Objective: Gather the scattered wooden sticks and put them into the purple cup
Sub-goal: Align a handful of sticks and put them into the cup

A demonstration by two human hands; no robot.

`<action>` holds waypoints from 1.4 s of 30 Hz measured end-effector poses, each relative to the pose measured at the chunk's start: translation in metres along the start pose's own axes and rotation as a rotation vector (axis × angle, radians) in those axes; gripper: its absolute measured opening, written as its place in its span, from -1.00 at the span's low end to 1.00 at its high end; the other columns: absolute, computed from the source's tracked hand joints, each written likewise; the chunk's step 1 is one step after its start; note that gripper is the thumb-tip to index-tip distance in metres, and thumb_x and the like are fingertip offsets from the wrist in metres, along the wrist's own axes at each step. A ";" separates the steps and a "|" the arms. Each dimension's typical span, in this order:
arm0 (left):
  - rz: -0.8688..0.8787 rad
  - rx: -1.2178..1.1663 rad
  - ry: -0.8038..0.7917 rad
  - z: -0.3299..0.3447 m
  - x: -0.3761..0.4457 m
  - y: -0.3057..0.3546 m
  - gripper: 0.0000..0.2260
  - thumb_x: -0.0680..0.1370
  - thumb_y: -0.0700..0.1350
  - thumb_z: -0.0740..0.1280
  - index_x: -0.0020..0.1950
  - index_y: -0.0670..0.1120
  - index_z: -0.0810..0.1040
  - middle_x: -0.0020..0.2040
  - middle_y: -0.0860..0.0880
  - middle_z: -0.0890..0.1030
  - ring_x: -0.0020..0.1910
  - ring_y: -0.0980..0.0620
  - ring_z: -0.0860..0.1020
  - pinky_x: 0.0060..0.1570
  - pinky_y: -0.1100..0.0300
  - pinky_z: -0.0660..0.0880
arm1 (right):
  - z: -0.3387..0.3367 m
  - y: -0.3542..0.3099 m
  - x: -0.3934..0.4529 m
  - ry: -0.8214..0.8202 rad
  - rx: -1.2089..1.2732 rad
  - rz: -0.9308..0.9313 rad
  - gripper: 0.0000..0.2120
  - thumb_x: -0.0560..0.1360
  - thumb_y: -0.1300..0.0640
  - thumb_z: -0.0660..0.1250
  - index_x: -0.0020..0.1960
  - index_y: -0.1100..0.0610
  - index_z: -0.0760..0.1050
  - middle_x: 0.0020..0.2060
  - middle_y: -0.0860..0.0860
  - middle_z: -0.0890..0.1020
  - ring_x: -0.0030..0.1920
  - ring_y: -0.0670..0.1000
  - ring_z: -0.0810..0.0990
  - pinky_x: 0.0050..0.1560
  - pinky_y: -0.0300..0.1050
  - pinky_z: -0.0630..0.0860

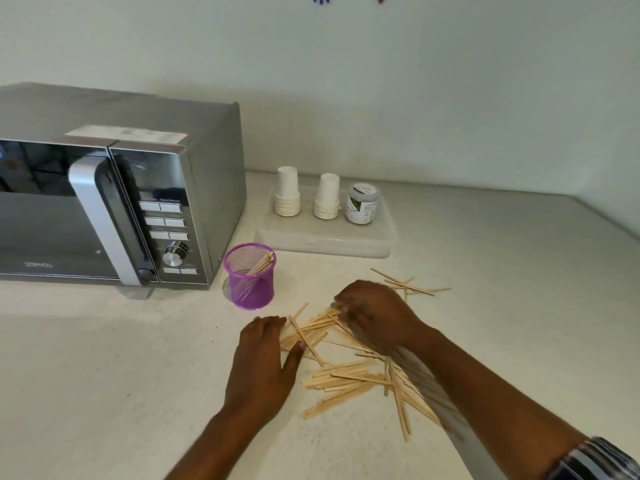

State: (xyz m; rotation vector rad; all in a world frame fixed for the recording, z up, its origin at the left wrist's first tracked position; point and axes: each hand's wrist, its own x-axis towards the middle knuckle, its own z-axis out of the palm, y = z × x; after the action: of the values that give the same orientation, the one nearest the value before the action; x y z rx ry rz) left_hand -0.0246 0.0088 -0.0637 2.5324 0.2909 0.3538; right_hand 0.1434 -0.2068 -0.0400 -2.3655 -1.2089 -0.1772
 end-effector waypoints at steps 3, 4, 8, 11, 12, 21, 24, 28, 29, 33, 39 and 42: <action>-0.004 0.054 0.001 0.003 0.005 0.016 -0.48 0.60 0.23 0.26 0.48 0.00 0.41 0.43 0.01 0.46 0.41 -0.03 0.34 0.34 0.06 0.38 | -0.020 0.031 -0.005 0.246 -0.016 0.185 -0.73 0.54 -0.04 0.34 0.18 0.01 0.65 0.10 -0.06 0.68 0.10 -0.04 0.64 0.14 -0.03 0.57; -0.002 0.073 0.001 0.005 0.008 0.023 -0.48 0.60 0.24 0.25 0.48 0.01 0.41 0.43 0.02 0.46 0.40 -0.04 0.34 0.33 0.05 0.38 | -0.026 0.043 -0.005 0.265 -0.049 0.285 -0.69 0.56 -0.07 0.33 0.24 0.03 0.62 0.17 -0.03 0.66 0.17 0.01 0.63 0.21 -0.02 0.55; 0.038 0.031 -0.049 0.019 0.009 0.044 -0.45 0.60 0.26 0.22 0.53 0.03 0.34 0.48 0.05 0.42 0.45 -0.02 0.26 0.38 0.07 0.34 | -0.029 0.073 -0.011 -0.035 -0.108 0.498 -0.56 0.67 -0.12 0.17 0.43 0.10 0.42 0.41 0.08 0.52 0.47 0.17 0.43 0.41 0.11 0.35; 0.113 -0.027 -0.155 0.027 0.004 0.048 -0.40 0.60 0.27 0.23 0.58 0.06 0.24 0.54 0.09 0.34 0.54 0.01 0.18 0.46 0.05 0.28 | -0.019 0.063 -0.040 -0.085 -0.084 0.337 -0.48 0.68 -0.17 0.02 0.52 0.07 0.33 0.56 0.02 0.35 0.59 0.06 0.24 0.54 0.20 0.20; 0.140 -0.033 -0.197 0.028 0.002 0.047 -0.37 0.59 0.28 0.23 0.60 0.07 0.20 0.57 0.10 0.28 0.58 0.00 0.12 0.50 0.05 0.22 | -0.017 0.055 -0.052 -0.066 -0.060 0.288 -0.47 0.67 -0.21 0.01 0.52 0.03 0.34 0.56 -0.03 0.36 0.59 -0.01 0.23 0.56 0.16 0.19; 0.155 0.270 -0.283 0.000 -0.016 0.034 0.16 0.22 0.71 0.06 0.66 0.06 -0.01 0.66 0.05 0.06 0.62 -0.04 0.02 0.55 -0.05 0.14 | -0.062 0.023 -0.109 -0.167 0.027 0.336 0.02 0.25 -0.63 0.31 0.57 -0.16 0.21 0.52 -0.17 0.36 0.51 -0.11 0.31 0.46 -0.14 0.29; 0.163 0.270 -0.278 -0.004 -0.017 0.038 0.18 0.21 0.67 0.17 0.65 0.04 0.03 0.63 0.06 0.15 0.57 0.00 0.08 0.50 0.00 0.21 | -0.051 0.011 -0.125 -0.373 -0.108 0.262 0.36 0.05 -0.75 0.25 0.63 -0.12 -0.12 0.65 -0.09 0.04 0.64 0.01 -0.01 0.57 -0.04 0.07; 0.184 0.195 -0.207 0.006 -0.011 0.046 -0.07 0.40 0.47 0.32 0.63 0.03 0.16 0.54 0.07 0.32 0.46 0.03 0.23 0.40 0.09 0.33 | -0.044 0.004 -0.123 -0.320 -0.154 0.210 0.20 0.16 -0.69 0.26 0.62 -0.12 0.01 0.61 -0.05 0.24 0.60 0.04 0.20 0.53 0.04 0.25; 0.184 0.184 -0.206 0.009 -0.011 0.047 -0.12 0.43 0.44 0.33 0.62 0.03 0.20 0.52 0.07 0.35 0.44 0.03 0.27 0.37 0.10 0.36 | -0.045 0.004 -0.121 -0.264 -0.123 0.197 0.08 0.21 -0.62 0.32 0.58 -0.16 0.10 0.53 -0.07 0.39 0.51 0.02 0.36 0.43 0.02 0.37; 0.197 0.169 -0.168 0.017 -0.006 0.048 -0.31 0.50 0.29 0.39 0.55 0.04 0.35 0.43 0.08 0.46 0.33 0.06 0.37 0.23 0.20 0.39 | -0.045 0.006 -0.115 -0.121 -0.093 0.167 -0.29 0.37 -0.29 0.47 0.46 -0.22 0.35 0.31 -0.18 0.61 0.29 -0.05 0.55 0.21 -0.05 0.53; 0.141 0.099 -0.139 0.019 0.000 0.049 -0.41 0.50 0.24 0.42 0.48 0.08 0.43 0.35 0.09 0.52 0.27 0.09 0.45 0.18 0.21 0.44 | -0.042 0.007 -0.112 0.124 0.122 0.241 -0.53 0.47 -0.10 0.49 0.35 -0.06 0.56 0.25 -0.12 0.64 0.12 -0.12 0.66 0.11 0.02 0.64; 0.107 0.204 -0.128 0.019 -0.001 0.046 -0.26 0.43 0.43 0.33 0.50 0.05 0.40 0.35 0.06 0.48 0.26 0.06 0.41 0.17 0.17 0.46 | -0.047 0.002 -0.102 0.012 0.049 0.431 -0.31 0.40 -0.40 0.37 0.42 -0.09 0.43 0.32 -0.12 0.54 0.24 -0.09 0.56 0.20 0.00 0.58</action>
State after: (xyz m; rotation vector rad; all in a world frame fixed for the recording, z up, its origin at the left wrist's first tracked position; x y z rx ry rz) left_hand -0.0141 -0.0386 -0.0533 2.7640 0.1482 0.2104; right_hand 0.0881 -0.3044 -0.0319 -2.5105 -0.6640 -0.0182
